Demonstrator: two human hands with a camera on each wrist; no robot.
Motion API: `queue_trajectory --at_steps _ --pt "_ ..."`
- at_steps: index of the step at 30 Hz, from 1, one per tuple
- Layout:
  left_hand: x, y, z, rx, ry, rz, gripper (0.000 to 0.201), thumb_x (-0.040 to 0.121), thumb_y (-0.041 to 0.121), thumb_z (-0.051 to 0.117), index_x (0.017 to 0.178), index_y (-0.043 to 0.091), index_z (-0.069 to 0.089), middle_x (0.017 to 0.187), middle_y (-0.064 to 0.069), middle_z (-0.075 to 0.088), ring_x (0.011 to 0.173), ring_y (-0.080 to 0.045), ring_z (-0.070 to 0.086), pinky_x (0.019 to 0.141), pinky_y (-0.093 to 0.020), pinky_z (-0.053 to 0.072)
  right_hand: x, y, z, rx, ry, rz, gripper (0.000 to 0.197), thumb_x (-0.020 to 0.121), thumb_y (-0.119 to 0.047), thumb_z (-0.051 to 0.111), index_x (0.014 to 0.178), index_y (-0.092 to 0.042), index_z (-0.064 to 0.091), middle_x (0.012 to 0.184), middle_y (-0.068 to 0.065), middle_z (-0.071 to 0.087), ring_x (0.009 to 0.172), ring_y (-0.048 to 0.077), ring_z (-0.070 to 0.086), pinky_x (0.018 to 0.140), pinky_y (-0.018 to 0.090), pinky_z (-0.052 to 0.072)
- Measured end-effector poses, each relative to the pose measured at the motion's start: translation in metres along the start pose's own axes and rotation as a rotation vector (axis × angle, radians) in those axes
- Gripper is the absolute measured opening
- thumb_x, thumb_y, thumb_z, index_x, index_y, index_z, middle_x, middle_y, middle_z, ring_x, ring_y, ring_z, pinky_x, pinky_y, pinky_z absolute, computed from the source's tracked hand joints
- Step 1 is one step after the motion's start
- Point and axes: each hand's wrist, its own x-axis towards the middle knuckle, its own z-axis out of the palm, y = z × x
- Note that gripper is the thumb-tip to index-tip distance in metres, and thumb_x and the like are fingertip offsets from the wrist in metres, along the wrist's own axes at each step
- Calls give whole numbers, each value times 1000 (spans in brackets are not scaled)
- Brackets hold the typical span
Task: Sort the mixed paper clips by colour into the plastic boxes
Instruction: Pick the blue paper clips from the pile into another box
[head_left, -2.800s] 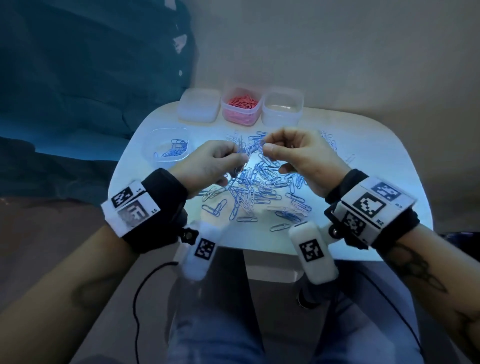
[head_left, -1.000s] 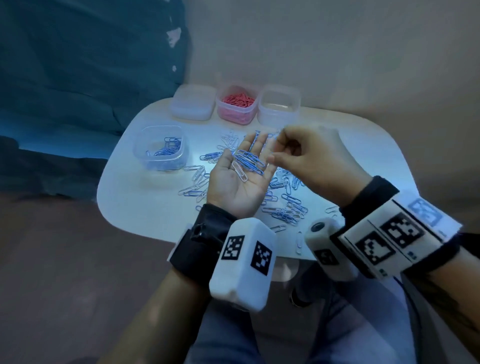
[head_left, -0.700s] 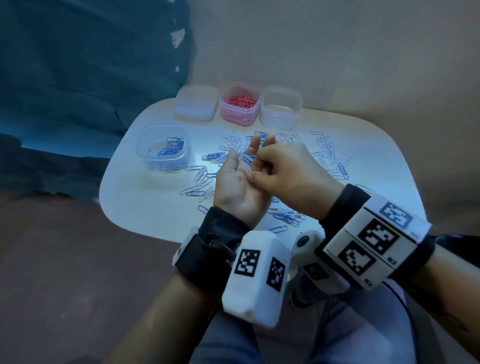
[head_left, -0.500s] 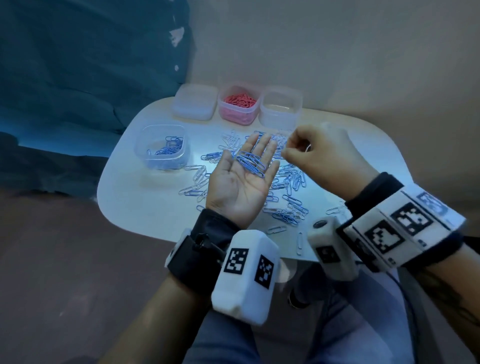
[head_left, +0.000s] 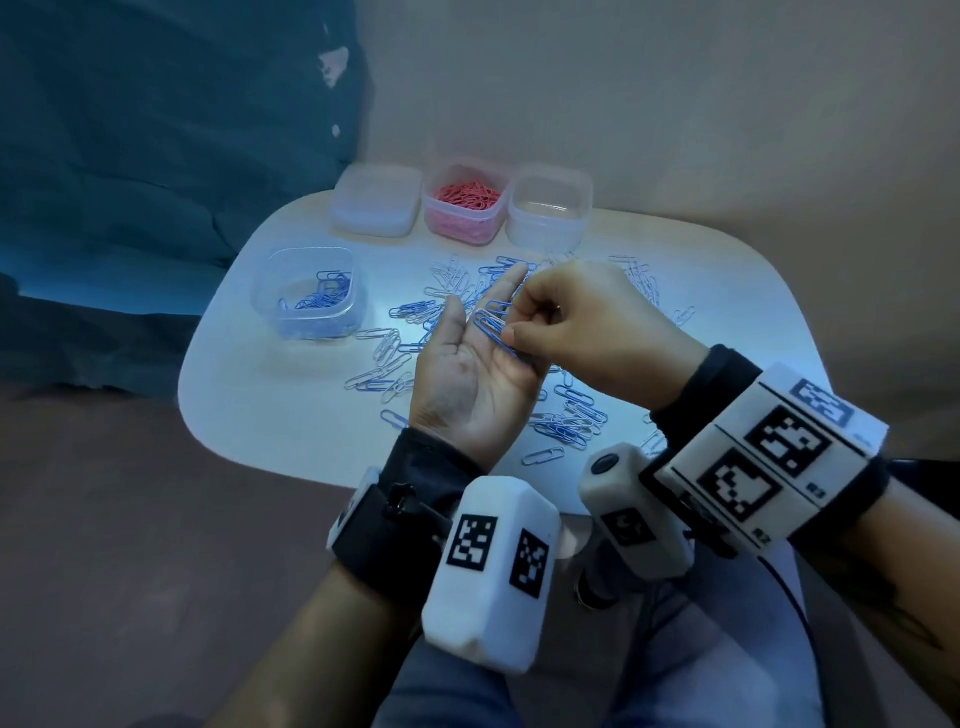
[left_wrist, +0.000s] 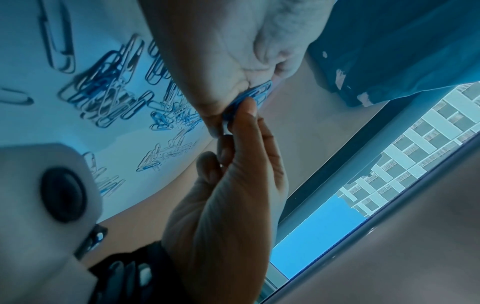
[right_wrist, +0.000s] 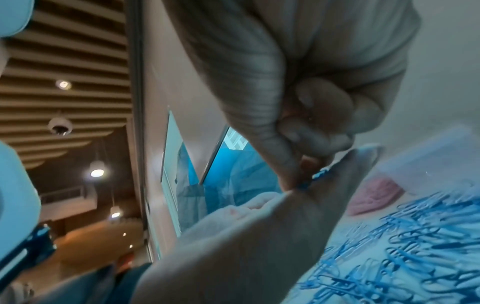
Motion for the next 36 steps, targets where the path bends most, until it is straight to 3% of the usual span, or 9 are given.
queue_trajectory --at_steps 4,8,10,14,19,22,25,32,36 --pt "-2 0 3 -30 -2 0 53 98 42 27 119 -1 51 104 -21 67 87 -30 69 80 -35 54 -4 0 -6 170 8 56 22 78 -1 59 60 -13 59 56 0 58 60 13 56 64 26 47" --pt "-3 2 4 -22 25 -11 57 98 45 27 125 -1 49 127 -12 54 117 -27 56 92 -41 48 -13 -1 2 97 -60 51 21 80 -11 64 63 -20 56 61 -4 50 55 6 44 52 10 35" --pt "-3 1 4 -20 28 -20 60 99 45 20 130 0 46 128 -11 52 125 -24 47 87 -39 51 -14 -1 5 100 -82 53 9 81 -17 67 74 -13 63 62 -4 48 53 4 43 51 11 35" --pt "-1 -1 2 -28 0 20 64 97 44 18 135 -2 40 122 -17 59 103 -27 61 79 -35 55 -8 3 1 181 72 -14 7 79 -7 66 73 -9 65 69 5 59 56 6 47 64 25 40" --pt "2 -1 -1 -21 -37 9 57 98 41 18 119 -1 52 105 -17 64 87 -25 69 80 -33 55 -3 3 9 -91 178 -43 3 76 -9 64 78 -12 64 72 -4 50 70 14 45 63 24 34" --pt "4 -3 -2 21 -10 -2 57 98 40 17 110 3 58 98 -13 67 85 -20 68 83 -30 53 -3 1 12 -170 152 -63 2 79 -13 58 77 -15 59 81 -1 49 84 23 53 76 33 44" --pt "5 -4 -2 0 24 -47 64 99 38 18 89 3 70 84 -10 68 74 -16 67 70 -22 55 -3 0 12 -155 155 -77 8 78 -12 58 79 -18 52 83 1 49 84 26 52 77 37 45" --pt "6 -8 -2 -36 104 -86 54 100 43 18 99 6 57 84 -8 66 69 -15 67 63 -20 54 7 -2 6 -279 24 -74 10 80 -17 62 90 -13 64 83 -2 46 91 22 52 77 31 42" --pt "6 -8 -2 -61 126 -98 56 100 45 18 102 4 56 91 -7 61 71 -14 65 61 -20 54 12 -4 4 -317 -51 -30 15 78 -17 60 68 -22 51 70 -8 45 84 20 50 72 29 42"
